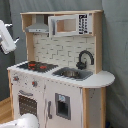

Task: Play with the kitchen

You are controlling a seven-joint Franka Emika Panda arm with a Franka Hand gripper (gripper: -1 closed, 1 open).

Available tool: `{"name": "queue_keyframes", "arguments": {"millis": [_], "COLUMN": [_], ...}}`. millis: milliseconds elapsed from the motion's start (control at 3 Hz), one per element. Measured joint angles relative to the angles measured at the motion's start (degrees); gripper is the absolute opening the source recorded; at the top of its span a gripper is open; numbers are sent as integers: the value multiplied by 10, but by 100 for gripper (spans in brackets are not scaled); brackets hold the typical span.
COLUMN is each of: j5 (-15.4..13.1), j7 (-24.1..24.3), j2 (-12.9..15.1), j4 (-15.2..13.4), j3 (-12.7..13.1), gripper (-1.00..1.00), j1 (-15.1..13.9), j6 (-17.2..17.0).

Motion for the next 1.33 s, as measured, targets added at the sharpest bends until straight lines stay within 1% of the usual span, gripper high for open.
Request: {"name": "queue_keyframes", "arguments": {"millis": [333, 667, 1000, 1333], "j5": [-43, -74, -90, -90], "j7": [-9, -20, -44, -69], "j2": [5, 5, 6, 9], "j4": [3, 8, 9, 9], "j3": [20, 57, 104, 156], "gripper": [100, 100, 100, 100], "j1": [31, 61, 89, 113], "j6": [1, 1, 3, 11]}}
